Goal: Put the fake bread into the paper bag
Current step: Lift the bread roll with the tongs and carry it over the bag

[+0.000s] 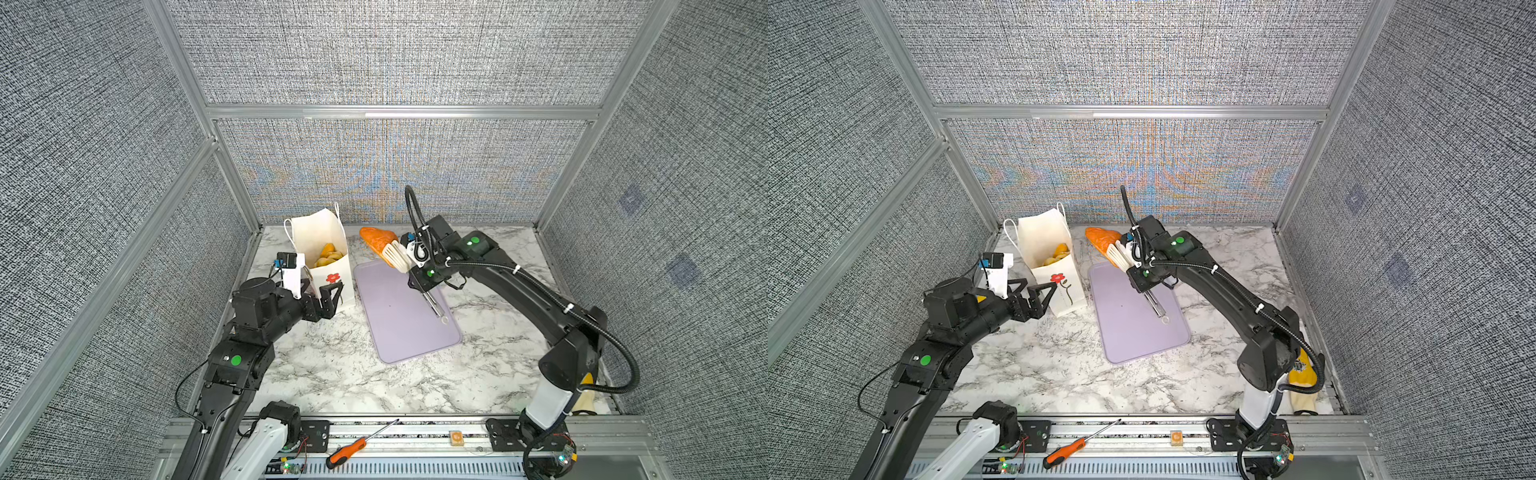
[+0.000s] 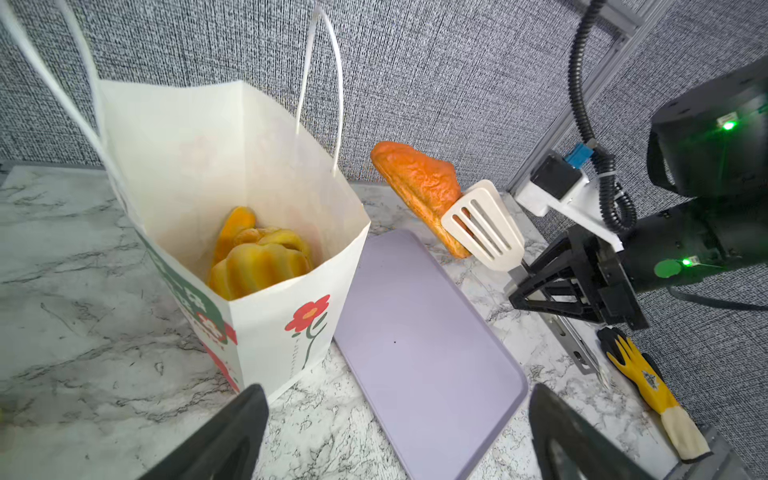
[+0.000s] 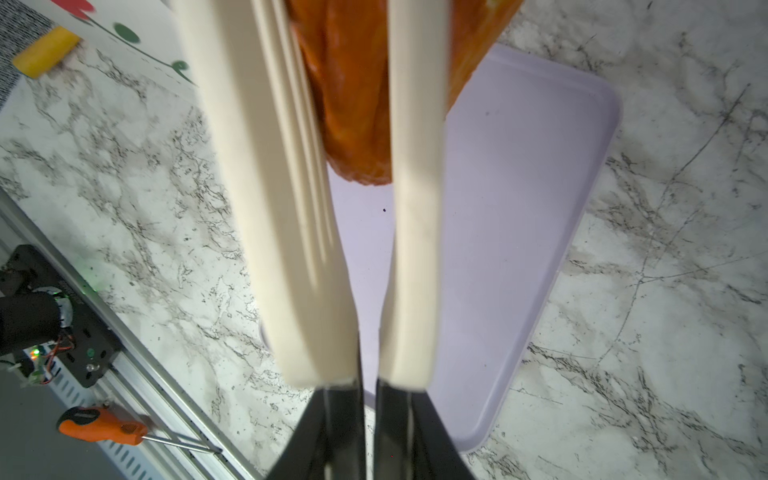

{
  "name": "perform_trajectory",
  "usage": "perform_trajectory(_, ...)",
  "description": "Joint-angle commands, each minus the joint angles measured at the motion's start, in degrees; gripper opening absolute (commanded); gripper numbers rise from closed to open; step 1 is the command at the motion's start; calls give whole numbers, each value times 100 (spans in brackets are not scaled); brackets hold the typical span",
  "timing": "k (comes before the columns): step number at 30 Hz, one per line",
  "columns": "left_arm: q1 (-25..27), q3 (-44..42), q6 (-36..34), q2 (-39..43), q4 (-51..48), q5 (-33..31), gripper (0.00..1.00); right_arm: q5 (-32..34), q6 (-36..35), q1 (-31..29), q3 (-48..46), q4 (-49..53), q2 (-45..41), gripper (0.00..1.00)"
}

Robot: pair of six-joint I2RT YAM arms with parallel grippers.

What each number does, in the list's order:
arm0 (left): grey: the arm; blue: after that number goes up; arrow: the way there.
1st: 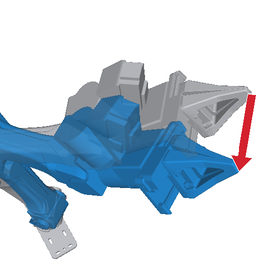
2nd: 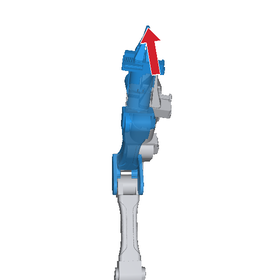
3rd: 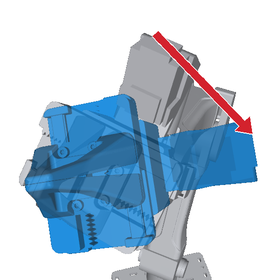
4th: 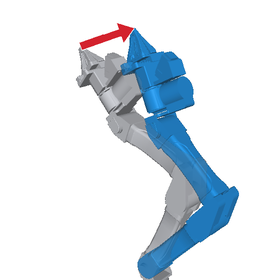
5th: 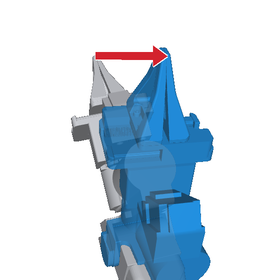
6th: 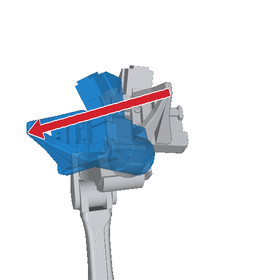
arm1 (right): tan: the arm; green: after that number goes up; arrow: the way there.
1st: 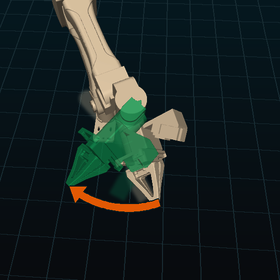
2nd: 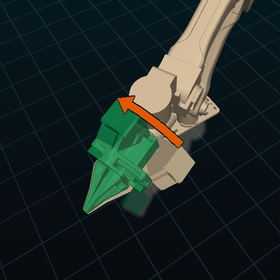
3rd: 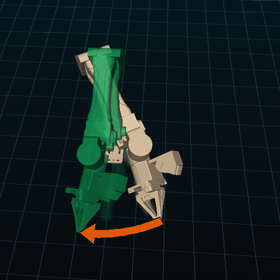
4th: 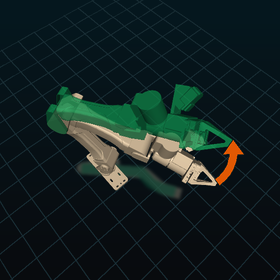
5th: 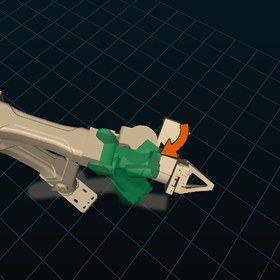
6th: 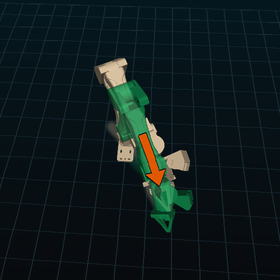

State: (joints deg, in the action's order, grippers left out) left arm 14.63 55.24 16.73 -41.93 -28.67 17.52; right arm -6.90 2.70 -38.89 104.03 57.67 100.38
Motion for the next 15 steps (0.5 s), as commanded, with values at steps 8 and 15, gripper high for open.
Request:
perform_trajectory(8,-13,276,-100,-100,-104,-74,99,-283,134,-294,425,-485,-432,26)
perform_trajectory(15,-13,303,-135,-72,-104,-82,99,-386,134,-723,894,-607,-118,26)
